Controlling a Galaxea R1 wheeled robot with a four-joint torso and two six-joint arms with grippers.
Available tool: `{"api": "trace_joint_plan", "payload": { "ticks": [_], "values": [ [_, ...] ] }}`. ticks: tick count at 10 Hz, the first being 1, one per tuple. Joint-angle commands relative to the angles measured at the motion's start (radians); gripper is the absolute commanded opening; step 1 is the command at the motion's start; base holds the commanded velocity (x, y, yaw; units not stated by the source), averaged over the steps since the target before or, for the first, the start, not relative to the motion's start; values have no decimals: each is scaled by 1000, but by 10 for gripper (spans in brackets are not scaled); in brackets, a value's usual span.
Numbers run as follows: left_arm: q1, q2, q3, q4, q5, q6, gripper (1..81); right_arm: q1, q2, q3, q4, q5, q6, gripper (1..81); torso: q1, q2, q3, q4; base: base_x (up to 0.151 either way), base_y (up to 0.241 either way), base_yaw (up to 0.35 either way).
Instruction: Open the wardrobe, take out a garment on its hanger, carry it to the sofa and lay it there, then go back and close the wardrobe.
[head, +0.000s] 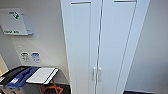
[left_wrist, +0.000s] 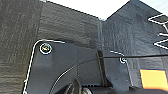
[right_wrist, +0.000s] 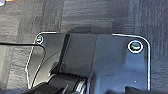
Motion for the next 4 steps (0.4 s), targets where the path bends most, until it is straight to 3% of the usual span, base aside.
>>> {"api": "trace_joint_plan", "payload": {
  "ticks": [1,4],
  "values": [
    [9,94,-135,61,-5,9,811,-37,19,-2,-38,-43,-9,811,0,0,0,0,0,0,0],
    [30,168,-237,47,-1,3,811,-75,34,-2,-71,-43,-22,811,-1,0,1,0,0,0,0]
  ]
}}
